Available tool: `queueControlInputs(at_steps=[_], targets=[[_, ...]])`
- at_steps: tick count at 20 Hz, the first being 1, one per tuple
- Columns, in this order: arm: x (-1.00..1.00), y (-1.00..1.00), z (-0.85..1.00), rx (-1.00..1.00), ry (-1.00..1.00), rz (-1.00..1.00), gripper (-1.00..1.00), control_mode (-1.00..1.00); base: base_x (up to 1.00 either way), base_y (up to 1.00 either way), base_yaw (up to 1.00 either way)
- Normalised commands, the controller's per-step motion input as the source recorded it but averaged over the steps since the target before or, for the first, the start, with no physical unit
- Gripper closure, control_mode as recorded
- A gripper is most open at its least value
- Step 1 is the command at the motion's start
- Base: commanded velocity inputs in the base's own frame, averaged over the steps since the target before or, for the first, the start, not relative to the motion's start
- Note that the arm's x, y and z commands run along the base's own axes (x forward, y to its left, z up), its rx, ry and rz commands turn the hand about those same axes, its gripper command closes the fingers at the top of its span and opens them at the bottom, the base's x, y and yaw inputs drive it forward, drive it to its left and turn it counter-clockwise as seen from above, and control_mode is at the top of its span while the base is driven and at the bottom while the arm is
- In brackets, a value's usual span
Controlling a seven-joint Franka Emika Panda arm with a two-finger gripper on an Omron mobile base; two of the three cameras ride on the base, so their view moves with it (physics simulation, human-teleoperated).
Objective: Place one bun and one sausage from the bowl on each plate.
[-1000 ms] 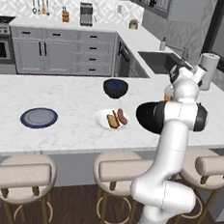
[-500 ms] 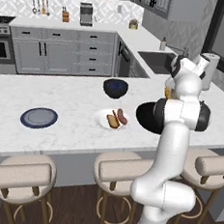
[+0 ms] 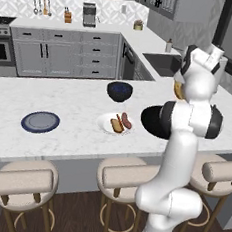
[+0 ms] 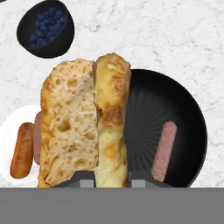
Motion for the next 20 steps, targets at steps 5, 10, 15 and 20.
queueControlInputs(at_steps=[5, 10, 15, 20], targets=[[-0.39, 0.25, 0.37, -0.06, 0.0, -0.06, 1.0, -1.0, 0.0, 0.0, 0.0], [-0.56, 0.96, -0.1, -0.17, 0.04, -0.04, 1.0, -1.0, 0.0, 0.0, 0.0], [-0.69, 0.74, -0.06, -0.09, 0.07, -0.02, 1.0, -1.0, 0.0, 0.0, 0.0], [-0.82, 0.58, 0.0, -0.01, 0.1, -0.01, 1.0, -1.0, 0.0, 0.0, 0.0]])
